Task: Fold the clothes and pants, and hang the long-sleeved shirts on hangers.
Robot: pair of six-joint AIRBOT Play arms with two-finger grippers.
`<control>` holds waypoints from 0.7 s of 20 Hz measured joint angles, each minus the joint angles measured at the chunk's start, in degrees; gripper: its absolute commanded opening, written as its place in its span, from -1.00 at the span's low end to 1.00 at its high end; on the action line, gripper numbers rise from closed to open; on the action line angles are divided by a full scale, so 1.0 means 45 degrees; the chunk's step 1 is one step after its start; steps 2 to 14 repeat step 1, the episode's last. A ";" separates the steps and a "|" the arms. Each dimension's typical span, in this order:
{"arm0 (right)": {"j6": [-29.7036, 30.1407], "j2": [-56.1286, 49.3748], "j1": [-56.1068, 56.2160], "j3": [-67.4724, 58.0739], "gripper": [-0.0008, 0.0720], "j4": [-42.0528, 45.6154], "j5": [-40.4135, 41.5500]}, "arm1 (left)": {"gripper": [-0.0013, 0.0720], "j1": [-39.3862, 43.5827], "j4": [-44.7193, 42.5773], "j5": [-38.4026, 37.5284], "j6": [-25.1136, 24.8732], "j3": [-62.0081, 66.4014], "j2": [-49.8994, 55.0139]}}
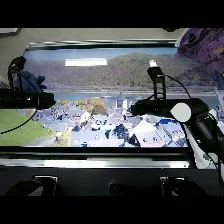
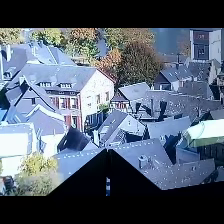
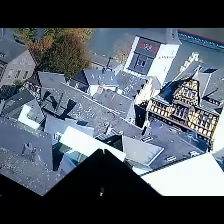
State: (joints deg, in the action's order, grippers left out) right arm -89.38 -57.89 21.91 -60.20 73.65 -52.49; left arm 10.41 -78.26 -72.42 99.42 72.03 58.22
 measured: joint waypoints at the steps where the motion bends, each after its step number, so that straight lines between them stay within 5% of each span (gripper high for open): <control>1: 0.0000 0.0000 0.0005 0.0000 -0.88 0.0019 0.0000 | -0.90 0.0000 -0.0005 0.0000 0.0005 -0.0005 0.0000; 14: 0.0000 0.0000 0.0005 0.0000 -0.88 0.0019 0.0000 | -0.90 0.0000 -0.0005 0.0000 0.0005 -0.0005 0.0000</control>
